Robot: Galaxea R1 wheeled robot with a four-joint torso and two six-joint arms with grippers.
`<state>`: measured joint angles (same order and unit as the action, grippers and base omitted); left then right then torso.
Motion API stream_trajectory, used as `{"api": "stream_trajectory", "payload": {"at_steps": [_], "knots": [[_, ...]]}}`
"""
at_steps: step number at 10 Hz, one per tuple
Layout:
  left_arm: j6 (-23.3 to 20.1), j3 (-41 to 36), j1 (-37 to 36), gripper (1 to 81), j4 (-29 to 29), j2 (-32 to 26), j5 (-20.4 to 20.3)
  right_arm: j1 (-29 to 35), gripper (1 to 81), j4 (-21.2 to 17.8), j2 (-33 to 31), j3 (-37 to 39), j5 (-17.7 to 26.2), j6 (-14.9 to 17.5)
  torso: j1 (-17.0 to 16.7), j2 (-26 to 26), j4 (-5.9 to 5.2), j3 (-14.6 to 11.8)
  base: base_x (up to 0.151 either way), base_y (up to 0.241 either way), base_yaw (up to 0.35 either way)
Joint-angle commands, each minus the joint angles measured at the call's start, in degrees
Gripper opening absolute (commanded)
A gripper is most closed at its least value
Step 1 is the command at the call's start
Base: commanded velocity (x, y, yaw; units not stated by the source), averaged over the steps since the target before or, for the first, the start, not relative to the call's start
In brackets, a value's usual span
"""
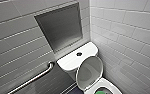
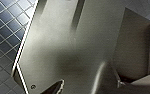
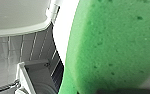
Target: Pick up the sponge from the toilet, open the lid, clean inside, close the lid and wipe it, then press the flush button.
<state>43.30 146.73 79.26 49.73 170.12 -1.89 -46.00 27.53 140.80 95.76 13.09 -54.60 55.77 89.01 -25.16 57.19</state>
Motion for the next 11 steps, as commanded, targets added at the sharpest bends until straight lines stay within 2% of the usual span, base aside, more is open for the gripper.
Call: {"api": "stream_trajectory", "payload": {"at_steps": [1,4,5,6,8,9,10,11], "knots": [[-0.1,0.1,-0.7,81.1,-0.2,-1.6,2.1,5.3,1.0,0.7,-0.2,-2.1,1.0,-0.1,-3.5,-5.4,0.00,0.0,0.000,0.000,0.000],[-0.1,0.1,-0.7,81.1,-0.3,-1.8,2.2,5.1,1.0,0.7,0.6,-0.7,1.0,-0.1,-7.6,-11.9,0.00,0.0,0.000,0.000,0.000],[-0.1,0.1,-0.7,81.1,-0.3,-1.8,2.1,5.1,1.0,0.8,0.7,-0.6,1.0,-0.1,-8.9,-13.9,1.54,0.0,0.000,0.000,0.000],[-0.1,0.1,-0.7,81.1,-0.3,-1.8,2.1,5.0,1.0,0.8,1.0,-0.4,1.0,-0.2,-10.3,-16.1,5.15,0.0,0.000,0.000,0.000],[-0.1,0.1,-0.7,81.1,-0.3,-1.9,2.1,4.5,1.0,1.0,1.1,-0.3,1.0,-0.1,-12.2,-19.0,7.17,0.0,0.000,0.000,0.000],[-0.1,0.1,-0.7,81.1,-0.3,-1.8,2.1,4.4,1.0,1.0,1.2,-0.1,0.9,-0.1,-13.4,-20.9,9.03,0.0,0.000,0.000,0.000],[-0.1,0.1,-0.7,81.1,-0.3,-1.8,2.1,4.4,1.0,1.0,1.1,-0.1,1.0,-0.1,-14.7,-23.0,5.53,0.0,0.000,0.000,0.000],[-0.1,0.1,-0.7,81.1,-0.3,-1.8,2.1,3.9,1.0,1.0,1.2,-0.1,1.0,-0.2,-15.9,-24.9,5.92,-5.5,0.000,0.000,0.000]]}}
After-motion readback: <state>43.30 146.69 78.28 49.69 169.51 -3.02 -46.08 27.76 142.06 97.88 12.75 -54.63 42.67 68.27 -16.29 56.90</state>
